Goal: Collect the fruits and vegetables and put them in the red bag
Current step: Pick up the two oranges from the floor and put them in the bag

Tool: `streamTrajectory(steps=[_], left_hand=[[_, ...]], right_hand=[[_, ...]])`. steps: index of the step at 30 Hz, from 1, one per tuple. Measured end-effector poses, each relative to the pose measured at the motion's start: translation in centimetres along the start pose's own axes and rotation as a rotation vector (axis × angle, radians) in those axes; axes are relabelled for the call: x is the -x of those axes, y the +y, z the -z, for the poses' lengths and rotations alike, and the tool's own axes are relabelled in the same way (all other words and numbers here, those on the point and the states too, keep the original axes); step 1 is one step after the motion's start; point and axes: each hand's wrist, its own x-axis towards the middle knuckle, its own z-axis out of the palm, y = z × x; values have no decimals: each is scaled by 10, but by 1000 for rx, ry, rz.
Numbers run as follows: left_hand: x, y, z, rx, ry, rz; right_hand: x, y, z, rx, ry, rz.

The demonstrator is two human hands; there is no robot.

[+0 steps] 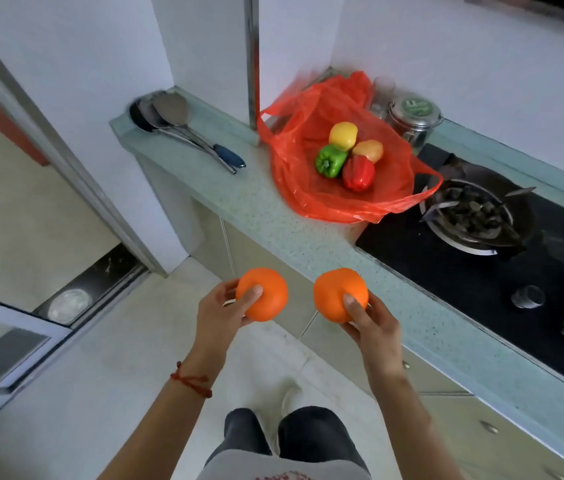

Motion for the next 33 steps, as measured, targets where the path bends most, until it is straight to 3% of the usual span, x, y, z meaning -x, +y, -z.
streamTrajectory(steps=[18,24,33], left_hand=[[-176,78,-135,-128,-133,-18],[-221,96,-175,-191,-219,-48],[-280,97,-213,-470,-347,-96]], right_hand=[[-195,-66,-12,18,93,-5],[-235,-73,-19,160,143,-39],[-280,-79,-34,359,220,-67]])
